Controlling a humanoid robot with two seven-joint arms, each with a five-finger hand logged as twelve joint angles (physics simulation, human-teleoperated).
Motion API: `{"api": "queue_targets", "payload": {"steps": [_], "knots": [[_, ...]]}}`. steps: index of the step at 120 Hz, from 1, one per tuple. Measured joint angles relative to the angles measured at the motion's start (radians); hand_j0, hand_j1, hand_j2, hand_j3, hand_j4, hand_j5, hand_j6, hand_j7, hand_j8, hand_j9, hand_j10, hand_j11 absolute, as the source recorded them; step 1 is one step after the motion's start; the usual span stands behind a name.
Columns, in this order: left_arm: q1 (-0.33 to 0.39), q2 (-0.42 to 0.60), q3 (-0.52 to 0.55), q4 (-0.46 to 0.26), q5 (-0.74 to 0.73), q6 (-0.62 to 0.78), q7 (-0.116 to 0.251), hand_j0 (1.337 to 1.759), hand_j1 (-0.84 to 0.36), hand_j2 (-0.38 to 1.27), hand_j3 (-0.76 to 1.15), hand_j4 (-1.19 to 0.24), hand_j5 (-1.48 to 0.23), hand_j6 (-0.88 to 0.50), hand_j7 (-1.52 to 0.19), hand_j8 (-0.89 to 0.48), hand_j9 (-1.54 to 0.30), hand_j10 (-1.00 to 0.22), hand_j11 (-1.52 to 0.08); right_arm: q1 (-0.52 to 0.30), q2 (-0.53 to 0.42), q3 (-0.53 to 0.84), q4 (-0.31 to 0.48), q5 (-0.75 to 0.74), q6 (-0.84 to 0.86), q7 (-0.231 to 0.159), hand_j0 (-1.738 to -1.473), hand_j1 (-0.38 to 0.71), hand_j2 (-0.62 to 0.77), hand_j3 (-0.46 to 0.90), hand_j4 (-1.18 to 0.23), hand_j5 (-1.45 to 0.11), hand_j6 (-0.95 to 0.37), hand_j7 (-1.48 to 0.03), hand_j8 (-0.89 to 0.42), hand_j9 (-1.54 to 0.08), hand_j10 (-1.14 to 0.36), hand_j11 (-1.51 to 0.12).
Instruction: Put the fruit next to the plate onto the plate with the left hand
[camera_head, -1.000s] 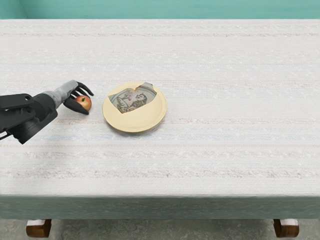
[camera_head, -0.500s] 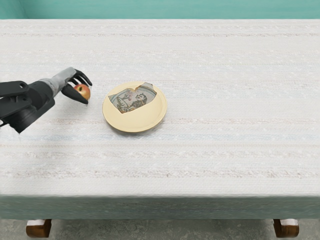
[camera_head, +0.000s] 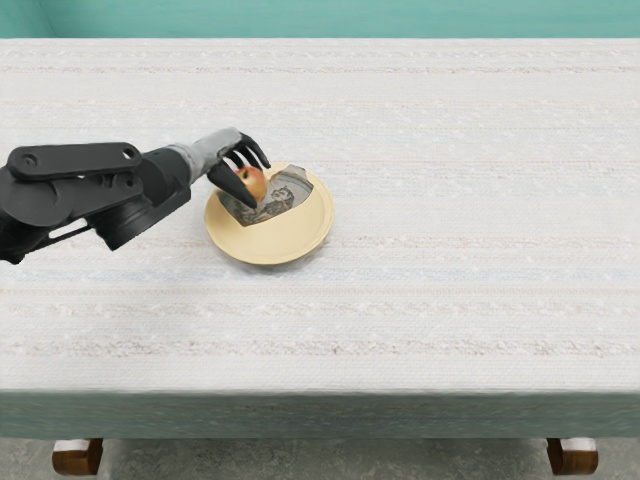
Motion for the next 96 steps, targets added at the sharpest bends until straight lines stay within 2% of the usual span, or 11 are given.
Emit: {"api": "queue_targets", "payload": {"steps": [8,19,31,42,59,64,70,80,96], "knots": [[0.0,-0.008,-0.001,-0.002,-0.002,0.001,0.005,1.658,-0.26,0.3,0.0,-0.56,-0.75,-0.47,-0.74,-0.44,-0.74,-0.56,-0.74,0.0,0.0,0.0,0.0,0.0,0.0,0.0,-1.658,-0.35,0.0,0.0,0.0,0.0,0.0,0.0,0.0,0.0,0.0,0.0],[-0.012,-0.01,-0.004,-0.003,-0.02,0.002,0.007,1.658,-0.06,0.19,0.0,-0.37,-0.5,-0.32,-0.49,-0.3,-0.49,-0.37,-0.49,0.0,0.0,0.0,0.0,0.0,0.0,0.0,-1.658,-0.35,0.0,0.0,0.0,0.0,0.0,0.0,0.0,0.0,0.0,0.0],[-0.026,0.006,-0.006,-0.004,-0.03,0.002,0.008,1.658,0.09,0.12,0.0,-0.23,-0.31,-0.2,-0.31,-0.19,-0.31,-0.23,-0.31,0.0,0.0,0.0,0.0,0.0,0.0,0.0,-1.658,-0.35,0.0,0.0,0.0,0.0,0.0,0.0,0.0,0.0,0.0,0.0],[-0.025,0.09,-0.007,-0.013,-0.035,0.001,0.005,1.658,0.18,0.08,0.0,-0.15,-0.2,-0.13,-0.2,-0.13,-0.2,-0.15,-0.2,0.0,0.0,0.0,0.0,0.0,0.0,0.0,-1.658,-0.35,0.0,0.0,0.0,0.0,0.0,0.0,0.0,0.0,0.0,0.0],[-0.017,0.221,-0.026,-0.059,-0.036,-0.009,-0.009,1.658,0.26,0.04,0.0,-0.08,-0.11,-0.07,-0.11,-0.07,-0.11,-0.08,-0.11,0.0,0.0,0.0,0.0,0.0,0.0,0.0,-1.658,-0.35,0.0,0.0,0.0,0.0,0.0,0.0,0.0,0.0,0.0,0.0],[0.004,0.301,-0.049,-0.072,-0.037,-0.054,-0.016,1.658,0.27,0.03,0.0,-0.07,-0.09,-0.06,-0.09,-0.06,-0.09,-0.07,-0.09,0.0,0.0,0.0,0.0,0.0,0.0,0.0,-1.658,-0.35,0.0,0.0,0.0,0.0,0.0,0.0,0.0,0.0,0.0,0.0],[0.039,0.35,-0.095,-0.083,-0.037,-0.125,-0.022,1.658,0.29,0.03,0.0,-0.06,-0.07,-0.05,-0.07,-0.05,-0.07,-0.06,-0.07,0.0,0.0,0.0,0.0,0.0,0.0,0.0,-1.658,-0.35,0.0,0.0,0.0,0.0,0.0,0.0,0.0,0.0,0.0,0.0],[0.052,0.425,-0.144,-0.091,-0.037,-0.231,-0.04,1.658,0.3,0.02,0.0,-0.04,-0.05,-0.04,-0.05,-0.04,-0.05,-0.04,-0.05,0.0,0.0,0.0,0.0,0.0,0.0,0.0,-1.658,-0.35,0.0,0.0,0.0,0.0,0.0,0.0,0.0,0.0,0.0,0.0],[0.072,0.477,-0.191,-0.096,-0.037,-0.345,-0.083,1.658,0.32,0.01,0.0,-0.03,-0.03,-0.03,-0.03,-0.02,-0.03,-0.03,-0.03,0.0,0.0,0.0,0.0,0.0,0.0,0.0,-1.658,-0.35,0.0,0.0,0.0,0.0,0.0,0.0,0.0,0.0,0.0,0.0]]}}
